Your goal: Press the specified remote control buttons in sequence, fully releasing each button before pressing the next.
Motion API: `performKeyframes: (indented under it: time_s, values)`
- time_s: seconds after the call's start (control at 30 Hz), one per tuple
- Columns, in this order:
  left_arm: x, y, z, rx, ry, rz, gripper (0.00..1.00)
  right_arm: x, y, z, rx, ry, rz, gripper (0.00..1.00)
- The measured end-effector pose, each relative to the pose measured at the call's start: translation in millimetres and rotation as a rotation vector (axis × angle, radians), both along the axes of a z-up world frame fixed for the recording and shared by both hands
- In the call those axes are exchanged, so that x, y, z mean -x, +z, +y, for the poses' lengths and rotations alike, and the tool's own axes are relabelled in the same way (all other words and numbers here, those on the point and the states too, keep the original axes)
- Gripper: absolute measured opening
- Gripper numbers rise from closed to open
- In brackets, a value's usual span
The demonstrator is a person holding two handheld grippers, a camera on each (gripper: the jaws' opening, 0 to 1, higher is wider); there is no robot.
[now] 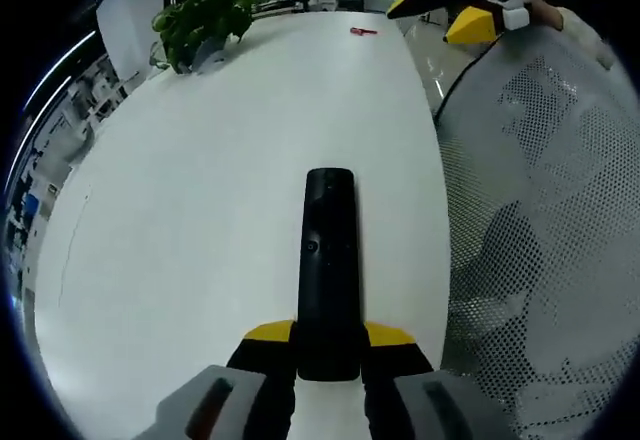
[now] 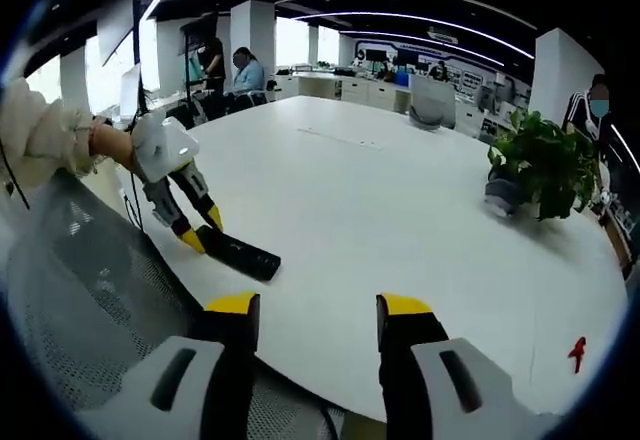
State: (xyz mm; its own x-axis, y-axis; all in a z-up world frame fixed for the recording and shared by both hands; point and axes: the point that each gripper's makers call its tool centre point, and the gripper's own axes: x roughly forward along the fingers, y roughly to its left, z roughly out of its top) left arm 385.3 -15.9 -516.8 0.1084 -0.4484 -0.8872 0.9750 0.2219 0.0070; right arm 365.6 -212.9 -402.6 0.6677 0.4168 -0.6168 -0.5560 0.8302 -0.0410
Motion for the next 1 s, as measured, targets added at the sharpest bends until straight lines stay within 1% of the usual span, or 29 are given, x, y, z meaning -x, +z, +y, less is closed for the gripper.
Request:
performKeyframes:
  time_s: [0.07,0.1,0.13,0.2,0.23,0.3,0.33,0.37,0.47,0.53,0.6,0.63,0.7,0.73,0.77,0.8,0.83,0.87,0.93,1.0]
  values:
    - [4.4,0.1,0.3,0.012,0.011,0.002,0.24,1.4,-1.0,0.6,-0.014,-0.002,0.013,0.48]
    - [5.7,0.2,0.6,0.017,0.016,0.0,0.24,2.0,-0.9,1.8,-0.035,-0.006,0.022,0.48]
    - [6.2,0.5,0.0,0.03,0.04,-0.008,0.24,3.0,-0.9,3.6,-0.065,-0.01,0.036,0.47]
    - [7.2,0.9,-0.7,0.051,0.065,-0.018,0.24,4.9,-1.1,7.5,-0.107,-0.007,0.062,0.46]
    - [7.6,1.0,-0.9,0.063,0.084,-0.019,0.24,6.1,-1.6,9.6,-0.113,0.004,0.071,0.46]
    - [10.1,1.1,-0.6,0.088,0.081,-0.029,0.24,10.4,-5.0,15.3,-0.117,0.035,0.103,0.47]
    - [10.9,1.0,0.4,0.091,0.08,-0.025,0.24,14.6,-8.8,19.2,-0.105,0.066,0.13,0.48]
    - [10.8,1.1,0.3,0.092,0.075,-0.024,0.24,16.9,-10.8,21.6,-0.095,0.086,0.144,0.48]
    - [10.3,0.9,-0.8,0.098,0.058,-0.027,0.24,20.6,-14.1,25.5,-0.038,0.139,0.157,0.46]
    - [12.0,1.3,-1.2,0.094,0.015,-0.047,0.24,21.8,-11.3,31.0,-0.026,0.165,0.172,0.43]
    - [12.9,1.8,0.0,0.073,-0.048,-0.074,0.25,22.2,-6.9,37.7,-0.01,0.197,0.179,0.42]
    - [13.0,2.3,-0.4,0.072,-0.072,-0.086,0.24,23.0,-3.3,46.5,0.023,0.26,0.176,0.42]
    - [15.5,3.1,-0.4,0.048,-0.138,-0.118,0.24,21.5,-0.3,59.0,0.071,0.315,0.162,0.42]
    - [18.5,3.2,0.7,0.02,-0.166,-0.128,0.24,19.2,-1.0,67.8,0.126,0.356,0.148,0.39]
    - [21.3,3.4,-0.1,0.011,-0.185,-0.129,0.24,14.5,-4.3,76.0,0.182,0.386,0.125,0.35]
    - [22.6,3.4,0.3,0.0,-0.204,-0.136,0.24,11.9,-7.9,82.0,0.215,0.41,0.115,0.3]
    - [24.4,3.6,-0.9,0.006,-0.188,-0.13,0.24,10.7,-13.1,88.5,0.223,0.427,0.117,0.25]
    - [24.8,3.6,-0.4,0.002,-0.192,-0.128,0.24,11.0,-21.1,98.1,0.219,0.44,0.142,0.23]
    - [25.1,4.1,1.0,0.002,-0.202,-0.131,0.24,9.1,-33.3,108.8,0.21,0.445,0.173,0.23]
    - [26.1,3.7,2.0,0.004,-0.203,-0.126,0.24,9.5,-45.3,113.1,0.223,0.466,0.203,0.22]
